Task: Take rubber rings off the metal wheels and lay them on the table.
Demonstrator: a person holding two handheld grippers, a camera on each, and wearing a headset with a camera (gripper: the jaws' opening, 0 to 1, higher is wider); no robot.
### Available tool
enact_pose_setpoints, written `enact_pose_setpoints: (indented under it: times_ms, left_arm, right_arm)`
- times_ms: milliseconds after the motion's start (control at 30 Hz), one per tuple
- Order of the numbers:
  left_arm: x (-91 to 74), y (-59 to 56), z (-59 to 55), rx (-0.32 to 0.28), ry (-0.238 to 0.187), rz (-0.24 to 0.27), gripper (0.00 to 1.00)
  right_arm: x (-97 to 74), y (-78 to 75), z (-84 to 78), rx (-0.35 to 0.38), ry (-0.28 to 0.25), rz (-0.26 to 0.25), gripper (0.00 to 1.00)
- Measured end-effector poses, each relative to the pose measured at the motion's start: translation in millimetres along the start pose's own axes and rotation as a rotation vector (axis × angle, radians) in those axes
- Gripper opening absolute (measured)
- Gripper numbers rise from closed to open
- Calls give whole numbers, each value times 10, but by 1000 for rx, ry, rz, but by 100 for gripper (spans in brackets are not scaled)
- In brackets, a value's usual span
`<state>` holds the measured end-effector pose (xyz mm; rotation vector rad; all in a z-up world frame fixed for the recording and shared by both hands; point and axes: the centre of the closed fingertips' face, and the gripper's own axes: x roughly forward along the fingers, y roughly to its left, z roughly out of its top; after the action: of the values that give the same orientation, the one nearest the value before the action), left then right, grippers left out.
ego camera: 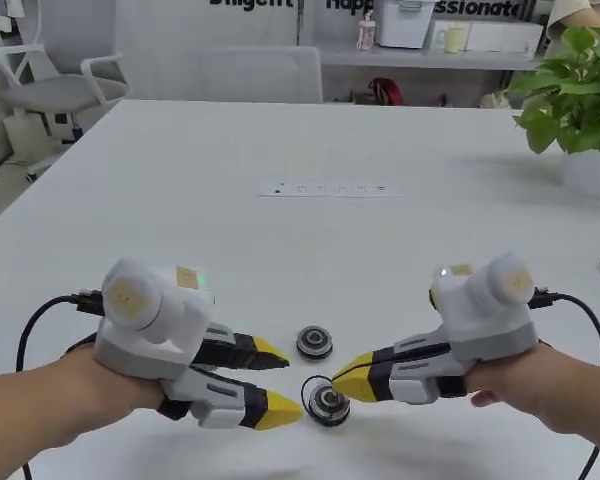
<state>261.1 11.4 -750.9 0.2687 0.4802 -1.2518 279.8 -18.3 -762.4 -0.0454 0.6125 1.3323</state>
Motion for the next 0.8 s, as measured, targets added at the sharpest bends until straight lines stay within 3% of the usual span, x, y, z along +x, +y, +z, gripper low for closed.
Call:
enact_pose_setpoints:
  times_ms: [200,367,800]
  left_arm:
    - [-158,-29,-37,37,-2,9,48]
    - [-278,-15,-75,33,-15,33,56]
    - [-503,84,-135,2,-47,105,63]
  right_arm:
    - [-4,23,54,19,-16,1,0]
    - [30,83,122,22,-27,13,0]
    - [307,252,136,-12,22,52,0]
